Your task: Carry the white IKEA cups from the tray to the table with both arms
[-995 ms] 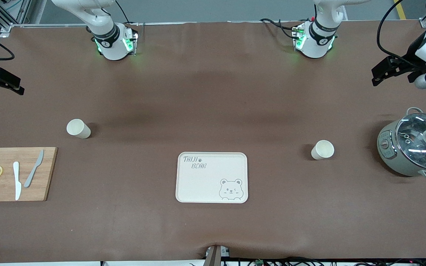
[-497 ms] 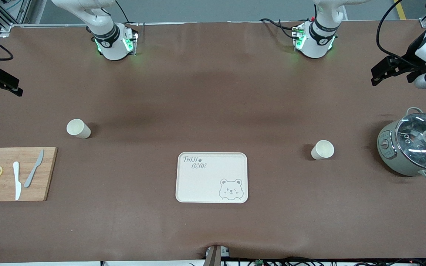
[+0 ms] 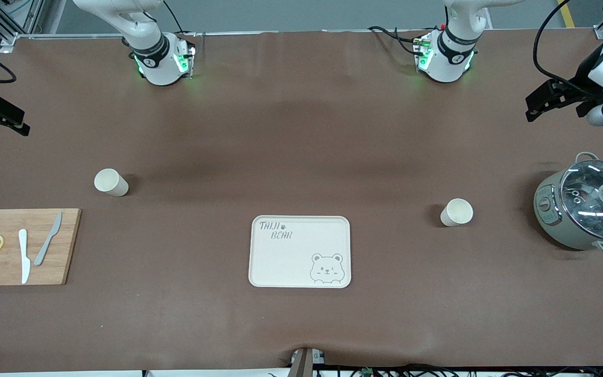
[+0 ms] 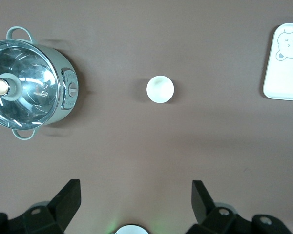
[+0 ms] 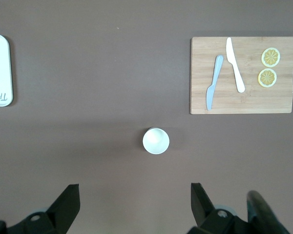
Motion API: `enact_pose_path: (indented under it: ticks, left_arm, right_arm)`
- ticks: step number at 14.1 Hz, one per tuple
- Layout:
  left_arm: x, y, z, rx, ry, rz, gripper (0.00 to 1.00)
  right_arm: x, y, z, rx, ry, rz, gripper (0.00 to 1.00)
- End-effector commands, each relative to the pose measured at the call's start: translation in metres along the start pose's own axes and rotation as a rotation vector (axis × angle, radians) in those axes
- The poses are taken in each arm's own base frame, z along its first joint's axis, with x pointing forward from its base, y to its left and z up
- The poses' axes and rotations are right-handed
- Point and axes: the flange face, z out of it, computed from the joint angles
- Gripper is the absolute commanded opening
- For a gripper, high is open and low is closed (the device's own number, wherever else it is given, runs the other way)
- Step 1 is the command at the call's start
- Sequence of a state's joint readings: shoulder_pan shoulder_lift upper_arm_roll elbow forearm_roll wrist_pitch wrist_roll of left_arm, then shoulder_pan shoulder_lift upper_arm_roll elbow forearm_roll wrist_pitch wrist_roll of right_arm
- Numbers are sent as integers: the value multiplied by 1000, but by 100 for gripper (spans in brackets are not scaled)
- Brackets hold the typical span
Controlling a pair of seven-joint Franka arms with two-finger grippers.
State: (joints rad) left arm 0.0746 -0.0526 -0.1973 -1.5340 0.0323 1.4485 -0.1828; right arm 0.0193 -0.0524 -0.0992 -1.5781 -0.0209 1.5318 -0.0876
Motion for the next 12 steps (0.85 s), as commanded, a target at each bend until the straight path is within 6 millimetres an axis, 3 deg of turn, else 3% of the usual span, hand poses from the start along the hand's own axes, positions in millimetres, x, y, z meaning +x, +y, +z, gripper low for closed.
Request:
enact_pose_path:
  ticks: [1,6,12]
  left_arm:
    - [-5,-5,-11,-22,10,4,100]
    - [-4,-8,-19,-32,27,-3,100]
    - [-4,-8,-18,-32,18,-3,100]
  right_arm:
    - [-1,4,-5,5,-4,14,100]
    - [-1,-2,-15,-11,12,5,100]
    - [-5,17,-18,-1,4,44,100]
